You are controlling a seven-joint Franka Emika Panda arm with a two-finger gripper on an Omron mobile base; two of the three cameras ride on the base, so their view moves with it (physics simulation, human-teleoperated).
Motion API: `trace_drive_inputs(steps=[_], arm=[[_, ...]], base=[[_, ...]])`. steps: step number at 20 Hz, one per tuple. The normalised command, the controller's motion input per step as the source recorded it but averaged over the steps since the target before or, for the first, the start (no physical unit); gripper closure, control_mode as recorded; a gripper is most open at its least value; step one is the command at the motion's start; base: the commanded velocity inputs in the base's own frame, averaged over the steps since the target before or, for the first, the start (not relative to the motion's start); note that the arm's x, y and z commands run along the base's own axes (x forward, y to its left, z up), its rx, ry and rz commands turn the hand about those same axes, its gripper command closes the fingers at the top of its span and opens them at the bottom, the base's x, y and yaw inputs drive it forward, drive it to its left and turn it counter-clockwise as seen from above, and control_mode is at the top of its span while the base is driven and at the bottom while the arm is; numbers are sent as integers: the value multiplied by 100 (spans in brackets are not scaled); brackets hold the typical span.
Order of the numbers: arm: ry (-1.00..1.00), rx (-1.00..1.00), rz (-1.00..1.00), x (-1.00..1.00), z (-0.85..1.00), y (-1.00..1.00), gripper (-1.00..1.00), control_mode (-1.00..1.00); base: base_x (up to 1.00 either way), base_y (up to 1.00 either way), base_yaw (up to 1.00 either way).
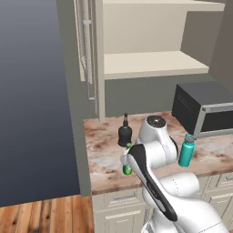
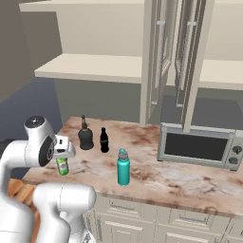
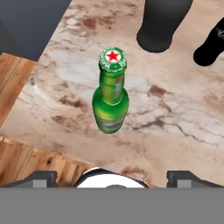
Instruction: Sort all alcoholic drinks to one cabinet, and non-alcoholic drinks to the other.
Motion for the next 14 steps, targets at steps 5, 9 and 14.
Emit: trace_drive_inputs(steps=[5, 9, 14], arm=[[0, 0, 0, 9, -12, 0, -100, -100], [0, 0, 0, 31, -5, 4, -100, -100], [0, 0, 0, 35, -6, 7, -100, -100]], base=[[0, 0, 0], [0, 0, 0], [0, 0, 0]])
